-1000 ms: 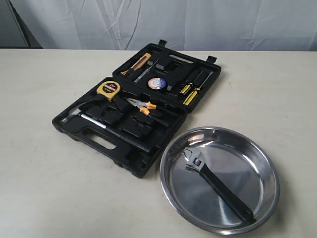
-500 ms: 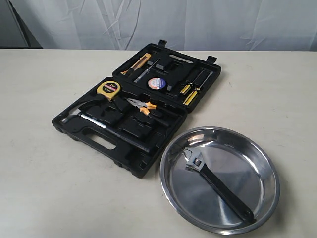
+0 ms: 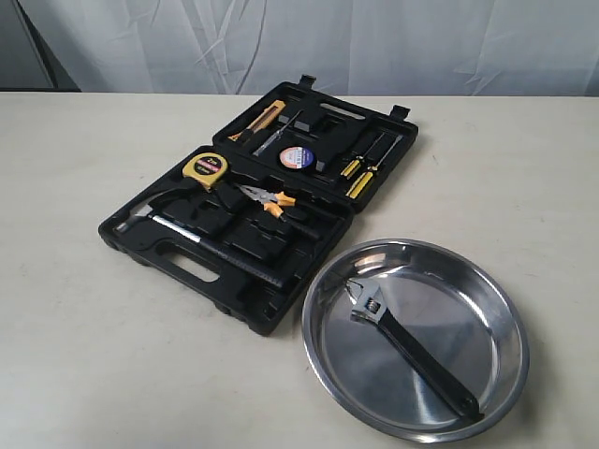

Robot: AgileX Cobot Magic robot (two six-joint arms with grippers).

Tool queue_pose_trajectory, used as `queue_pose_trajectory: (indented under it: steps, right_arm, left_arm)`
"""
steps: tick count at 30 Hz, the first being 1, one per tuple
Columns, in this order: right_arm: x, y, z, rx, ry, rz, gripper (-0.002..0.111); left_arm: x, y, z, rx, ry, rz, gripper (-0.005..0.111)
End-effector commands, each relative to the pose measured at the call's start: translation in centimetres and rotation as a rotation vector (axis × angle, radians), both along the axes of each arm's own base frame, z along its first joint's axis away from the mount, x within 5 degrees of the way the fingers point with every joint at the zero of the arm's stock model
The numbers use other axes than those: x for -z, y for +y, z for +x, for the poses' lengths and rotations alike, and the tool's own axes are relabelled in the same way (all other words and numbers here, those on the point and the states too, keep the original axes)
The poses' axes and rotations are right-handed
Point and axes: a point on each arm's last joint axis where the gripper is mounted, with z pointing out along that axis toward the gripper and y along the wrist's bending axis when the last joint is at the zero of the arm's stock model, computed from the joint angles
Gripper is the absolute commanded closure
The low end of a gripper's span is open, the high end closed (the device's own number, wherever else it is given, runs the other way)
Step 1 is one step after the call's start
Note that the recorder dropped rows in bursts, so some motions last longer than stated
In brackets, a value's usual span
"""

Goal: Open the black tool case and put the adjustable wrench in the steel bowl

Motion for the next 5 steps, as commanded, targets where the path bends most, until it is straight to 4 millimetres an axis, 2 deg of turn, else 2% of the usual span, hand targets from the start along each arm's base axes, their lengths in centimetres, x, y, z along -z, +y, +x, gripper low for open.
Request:
queue_pose_trajectory:
  steps: [1,5]
  right_arm:
    - [0.01,-0.04,-0.04,0.006,-0.007,-0.002,0.077]
    - [0.01,-0.04,-0.04,0.006,-0.007,-0.002,0.077]
  left_arm:
    - [-0.07,-0.03,0.02,0.004,-0.001,-0.002,0.106]
    - [-0.07,-0.03,0.02,0.004,-0.001,-0.002,0.106]
